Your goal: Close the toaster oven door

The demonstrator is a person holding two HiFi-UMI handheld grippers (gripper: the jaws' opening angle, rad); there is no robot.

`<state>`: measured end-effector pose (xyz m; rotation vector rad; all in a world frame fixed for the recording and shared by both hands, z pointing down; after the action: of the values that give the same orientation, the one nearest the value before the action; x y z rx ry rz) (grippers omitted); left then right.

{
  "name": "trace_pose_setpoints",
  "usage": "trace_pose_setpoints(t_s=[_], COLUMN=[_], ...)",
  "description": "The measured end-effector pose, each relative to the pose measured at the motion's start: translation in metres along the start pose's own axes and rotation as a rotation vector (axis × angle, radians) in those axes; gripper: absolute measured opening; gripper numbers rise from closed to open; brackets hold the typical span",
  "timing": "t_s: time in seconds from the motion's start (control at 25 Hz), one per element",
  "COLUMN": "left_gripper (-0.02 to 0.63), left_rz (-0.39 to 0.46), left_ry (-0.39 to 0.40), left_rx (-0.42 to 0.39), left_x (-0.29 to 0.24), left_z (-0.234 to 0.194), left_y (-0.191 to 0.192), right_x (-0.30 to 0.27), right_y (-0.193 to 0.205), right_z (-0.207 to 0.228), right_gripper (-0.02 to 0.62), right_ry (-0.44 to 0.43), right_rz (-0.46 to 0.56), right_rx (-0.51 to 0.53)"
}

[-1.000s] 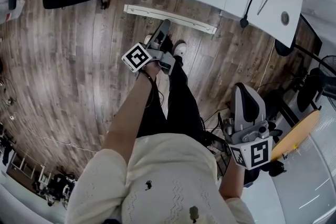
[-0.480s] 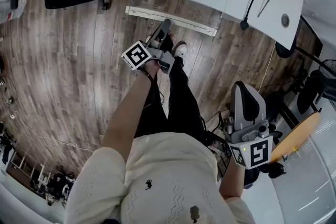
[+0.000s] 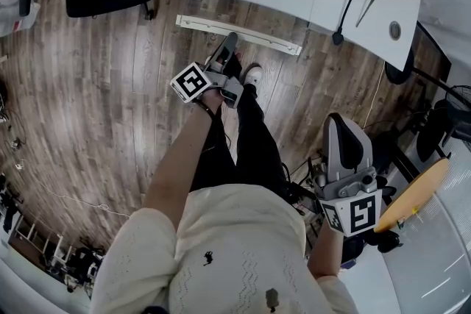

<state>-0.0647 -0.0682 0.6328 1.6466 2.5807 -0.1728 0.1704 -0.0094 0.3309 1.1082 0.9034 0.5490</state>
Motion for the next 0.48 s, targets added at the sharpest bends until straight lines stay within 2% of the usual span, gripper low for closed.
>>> trace_pose_setpoints(t_s=[0.08,0.24,0.48], left_gripper=[0.032,0.032,0.031], left_rz=[0.006,0.002,-0.013], left_ry=[0.013,0.018,0.001], left_rx=[0.026,0.022,-0.039], left_x=[-0.0003,-0.0001,0.0042], left_z=[0.0046,0.0086,0.0080], left_y=[0.0018,0.0019,-0.0015], right_x=[-0.0009,-0.0006,0.0005], right_y=[-0.0016,-0.0042,-0.0088], right_z=[-0.0005,0.0001,-0.0019], right_gripper=[0.009,0.009,0.009], right_ry=[-0.004,-0.005,-0.008], right_rz=[0.004,0.007,0.017], right_rx=[0.002,0.009,0.016])
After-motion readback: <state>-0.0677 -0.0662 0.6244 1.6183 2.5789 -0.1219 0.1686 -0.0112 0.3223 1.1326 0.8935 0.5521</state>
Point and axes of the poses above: the fingertips, and each gripper's own axes: x backward along the fingers, z to its right, y out of its underside, the point moved 9 cm from there along x, backward along the fingers, and after that the axes turned 5 degrees about z, right-handed, at the moved point
